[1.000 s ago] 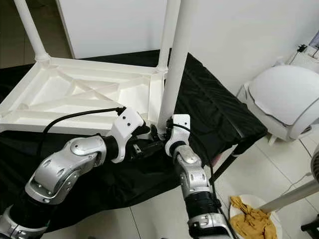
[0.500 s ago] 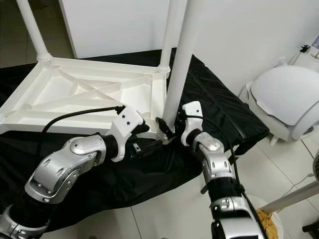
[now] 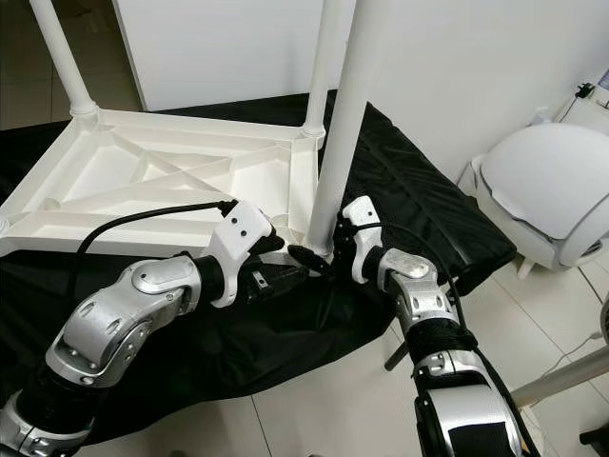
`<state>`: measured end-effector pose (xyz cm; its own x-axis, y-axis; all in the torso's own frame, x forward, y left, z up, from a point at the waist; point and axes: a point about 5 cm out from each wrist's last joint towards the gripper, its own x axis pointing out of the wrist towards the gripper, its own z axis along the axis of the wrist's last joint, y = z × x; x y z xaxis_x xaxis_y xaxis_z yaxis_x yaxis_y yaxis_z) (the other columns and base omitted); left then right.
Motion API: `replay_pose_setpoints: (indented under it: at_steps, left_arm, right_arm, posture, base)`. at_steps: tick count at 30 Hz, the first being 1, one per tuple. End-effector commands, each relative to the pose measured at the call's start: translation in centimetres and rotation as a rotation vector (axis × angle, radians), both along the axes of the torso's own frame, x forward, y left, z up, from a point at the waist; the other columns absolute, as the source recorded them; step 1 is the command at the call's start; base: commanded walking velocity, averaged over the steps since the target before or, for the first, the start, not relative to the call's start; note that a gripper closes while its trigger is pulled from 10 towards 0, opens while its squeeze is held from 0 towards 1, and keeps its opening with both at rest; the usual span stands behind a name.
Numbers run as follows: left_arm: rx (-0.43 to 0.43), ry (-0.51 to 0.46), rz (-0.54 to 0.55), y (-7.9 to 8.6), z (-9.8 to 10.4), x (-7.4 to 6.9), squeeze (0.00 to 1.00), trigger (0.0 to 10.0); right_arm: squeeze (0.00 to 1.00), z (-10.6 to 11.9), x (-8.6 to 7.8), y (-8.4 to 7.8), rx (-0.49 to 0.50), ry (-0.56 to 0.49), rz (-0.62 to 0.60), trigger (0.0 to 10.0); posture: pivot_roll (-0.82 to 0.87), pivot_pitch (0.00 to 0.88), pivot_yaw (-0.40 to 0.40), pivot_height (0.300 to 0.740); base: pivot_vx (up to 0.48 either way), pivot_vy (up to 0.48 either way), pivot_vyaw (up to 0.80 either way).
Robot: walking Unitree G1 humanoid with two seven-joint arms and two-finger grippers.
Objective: Building children table
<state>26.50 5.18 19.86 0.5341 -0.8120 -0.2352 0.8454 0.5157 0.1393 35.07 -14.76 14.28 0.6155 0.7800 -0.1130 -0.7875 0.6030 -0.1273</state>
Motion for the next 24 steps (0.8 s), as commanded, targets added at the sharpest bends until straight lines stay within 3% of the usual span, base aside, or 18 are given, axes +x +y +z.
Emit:
replay_pose_setpoints:
  at_steps: [1, 2, 4, 5, 15, 21, 24]
  left_arm:
    - [0.000, -0.018, 0.004, 0.1, 0.5, 0.0, 0.00, 10.0]
    - [0.000, -0.016, 0.003, 0.1, 0.5, 0.0, 0.00, 10.0]
    - [0.000, -0.016, 0.003, 0.1, 0.5, 0.0, 0.00, 10.0]
    - [0.001, -0.016, -0.001, 0.1, 0.5, -0.1, 0.00, 10.0]
    - [0.010, -0.010, -0.012, 0.0, 0.3, -0.3, 0.00, 10.0]
    - [0.007, -0.007, -0.009, 0.0, 0.2, -0.3, 0.00, 10.0]
    - [0.004, -0.003, -0.010, 0.0, 0.2, -0.3, 0.00, 10.0]
  right_arm:
    - [0.00, 0.0, 0.0, -0.3, -0.011, -0.003, 0.012, 8.9]
    - [0.00, 0.0, 0.1, -0.3, -0.021, -0.013, 0.016, 4.8]
    - [0.00, 0.0, 0.1, -0.3, -0.021, -0.013, 0.016, 4.8]
    - [0.00, 0.0, 0.1, -0.4, -0.026, -0.016, 0.016, 0.0]
    - [0.00, -0.6, 0.3, -1.0, -0.007, 0.014, -0.034, 0.0]
    - [0.00, -1.6, 0.0, -0.5, 0.030, 0.046, -0.093, 0.0]
    - [0.00, -2.3, -0.2, 0.4, 0.080, 0.059, -0.198, 0.0]
  posture:
    - [-0.04, 0.024, -0.034, 0.740]
    - [-0.04, 0.024, -0.031, 0.740]
    - [-0.04, 0.024, -0.031, 0.740]
    - [-0.04, 0.024, -0.031, 0.740]
    - [-0.04, 0.028, -0.036, 0.740]
    - [-0.04, 0.030, -0.038, 0.740]
    - [-0.04, 0.034, -0.039, 0.740]
  base:
    - [0.000, 0.000, 0.00]
    - [0.000, 0.000, 0.00]
    - [0.000, 0.000, 0.00]
    - [0.000, 0.000, 0.00]
    - [0.000, 0.000, 0.00]
    - [0.000, 0.000, 0.00]
    - [0.000, 0.000, 0.00]
